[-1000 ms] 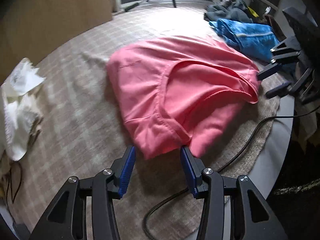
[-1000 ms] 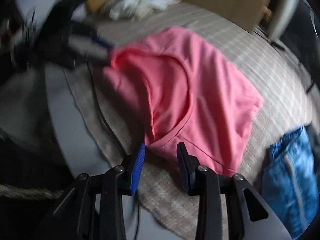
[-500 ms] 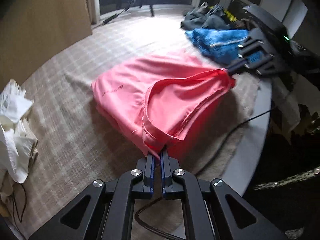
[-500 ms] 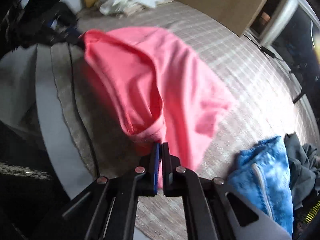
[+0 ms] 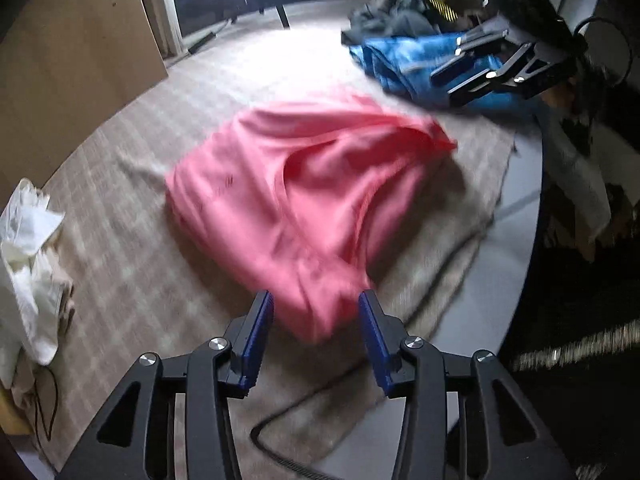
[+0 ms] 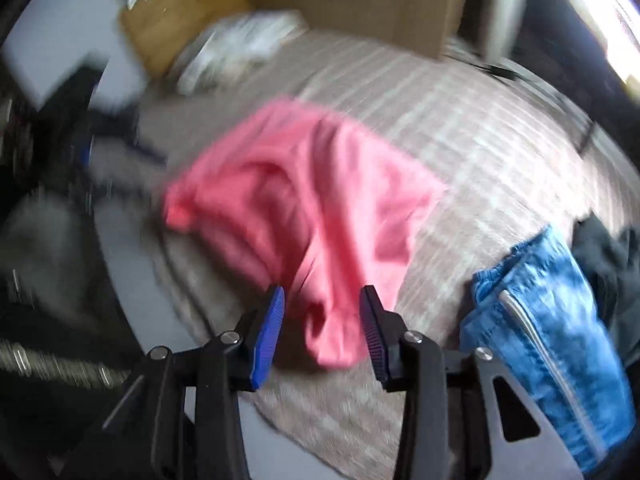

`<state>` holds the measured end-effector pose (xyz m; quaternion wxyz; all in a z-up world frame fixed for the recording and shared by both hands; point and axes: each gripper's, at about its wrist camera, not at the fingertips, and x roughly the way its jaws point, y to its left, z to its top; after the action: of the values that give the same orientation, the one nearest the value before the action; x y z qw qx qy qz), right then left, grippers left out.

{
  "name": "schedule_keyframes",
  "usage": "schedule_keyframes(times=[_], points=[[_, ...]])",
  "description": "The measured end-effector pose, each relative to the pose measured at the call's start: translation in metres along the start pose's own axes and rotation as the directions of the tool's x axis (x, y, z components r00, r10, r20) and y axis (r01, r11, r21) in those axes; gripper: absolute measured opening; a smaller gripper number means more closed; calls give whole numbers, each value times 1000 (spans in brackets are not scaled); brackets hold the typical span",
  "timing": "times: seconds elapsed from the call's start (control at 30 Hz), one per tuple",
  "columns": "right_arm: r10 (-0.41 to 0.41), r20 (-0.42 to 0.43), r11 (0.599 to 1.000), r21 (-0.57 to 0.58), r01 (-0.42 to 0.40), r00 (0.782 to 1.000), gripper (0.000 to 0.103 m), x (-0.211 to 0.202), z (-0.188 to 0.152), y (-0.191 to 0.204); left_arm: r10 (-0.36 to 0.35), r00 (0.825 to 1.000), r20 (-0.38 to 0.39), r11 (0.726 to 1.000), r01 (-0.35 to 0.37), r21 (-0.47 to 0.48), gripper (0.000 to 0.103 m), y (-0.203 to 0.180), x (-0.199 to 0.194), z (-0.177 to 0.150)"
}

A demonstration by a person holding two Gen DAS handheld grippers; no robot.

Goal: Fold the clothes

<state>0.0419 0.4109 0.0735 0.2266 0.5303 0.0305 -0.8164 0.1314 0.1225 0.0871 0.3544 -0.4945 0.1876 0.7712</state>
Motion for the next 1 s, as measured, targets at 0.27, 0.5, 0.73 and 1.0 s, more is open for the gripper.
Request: schedule_keyframes(times=[0.27,0.5,0.73,1.0], points=[[29,38,926,375,-41,999,38,50,14,-62,-93,995,33,993,90,76,42,-26,33,36],[65,-19,901,431,-50,998,29,90,45,-91,-102,994,-39,983,107,149,40,-34,71,55],[35,-8,934,355,-30,999,5,76,54,-78,-159,984,-81,978,169,126,29,-29,84,56],[-150,29,930,343,131,988,3,77,62,-93,-236,967,-92,969,242,57,28,-15,90,60]])
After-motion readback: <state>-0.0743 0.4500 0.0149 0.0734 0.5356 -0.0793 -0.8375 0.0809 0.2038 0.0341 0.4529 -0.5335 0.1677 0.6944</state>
